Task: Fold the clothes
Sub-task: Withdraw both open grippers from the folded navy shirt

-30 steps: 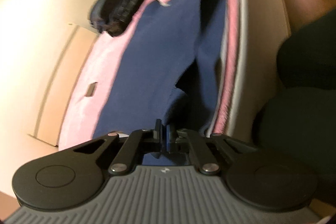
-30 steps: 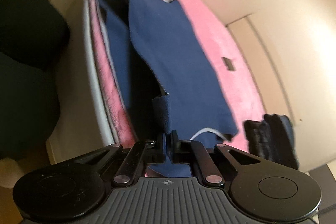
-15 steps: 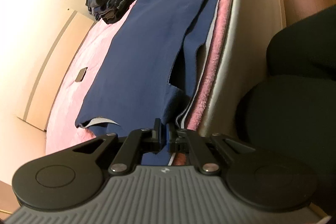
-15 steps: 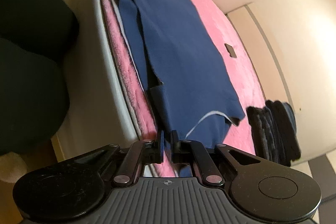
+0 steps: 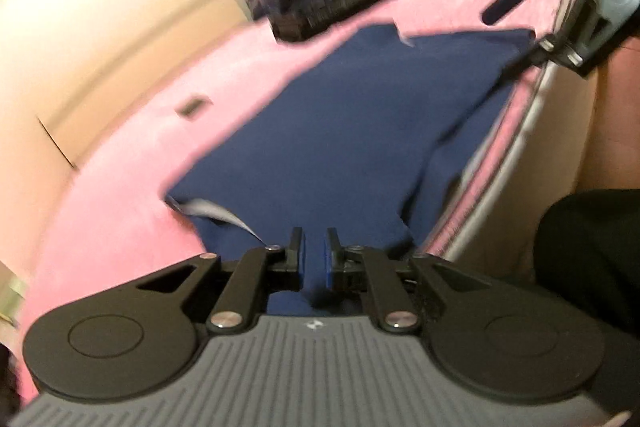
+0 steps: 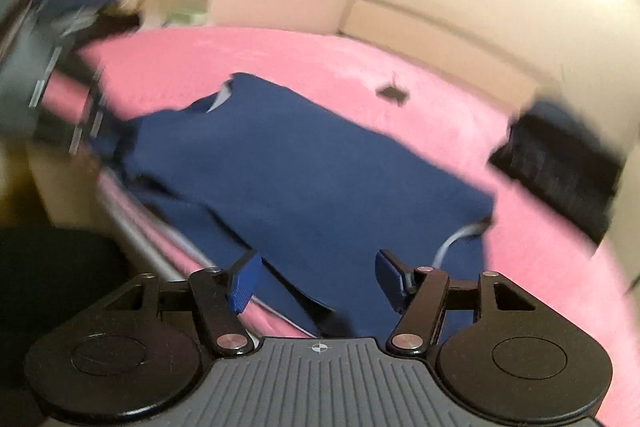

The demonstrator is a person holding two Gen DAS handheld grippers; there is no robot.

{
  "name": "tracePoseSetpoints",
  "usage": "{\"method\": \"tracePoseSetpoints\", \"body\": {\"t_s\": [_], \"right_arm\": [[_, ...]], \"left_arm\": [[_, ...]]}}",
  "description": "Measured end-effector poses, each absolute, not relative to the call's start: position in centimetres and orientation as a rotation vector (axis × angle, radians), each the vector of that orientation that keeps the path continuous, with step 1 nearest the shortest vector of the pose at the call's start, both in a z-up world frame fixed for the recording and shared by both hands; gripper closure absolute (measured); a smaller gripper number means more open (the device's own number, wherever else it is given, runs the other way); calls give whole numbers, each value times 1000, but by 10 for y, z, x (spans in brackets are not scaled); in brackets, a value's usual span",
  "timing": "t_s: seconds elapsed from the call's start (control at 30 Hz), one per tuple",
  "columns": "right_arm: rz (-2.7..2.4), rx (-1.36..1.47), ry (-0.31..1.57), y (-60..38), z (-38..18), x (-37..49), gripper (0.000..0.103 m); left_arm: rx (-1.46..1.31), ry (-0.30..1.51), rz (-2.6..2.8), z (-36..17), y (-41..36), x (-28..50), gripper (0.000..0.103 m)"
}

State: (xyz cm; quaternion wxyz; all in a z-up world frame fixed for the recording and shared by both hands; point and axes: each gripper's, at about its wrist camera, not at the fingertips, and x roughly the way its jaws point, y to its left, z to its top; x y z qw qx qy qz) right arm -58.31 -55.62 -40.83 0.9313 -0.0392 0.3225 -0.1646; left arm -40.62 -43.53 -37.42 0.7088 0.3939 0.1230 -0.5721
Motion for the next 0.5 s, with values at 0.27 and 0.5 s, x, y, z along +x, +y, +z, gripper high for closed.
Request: {"method": "tracePoseSetpoints", "body": {"t_s": [0.27,0.5], "right_arm": [[-408,168,764,-571,-401,-570,41],[-360,147,694,-531,-384,-551,41]], "left_arm": [[863,293,-1268,-371,-396,-402,94],[788,318,-1180,-355,-359,-384,87]]}}
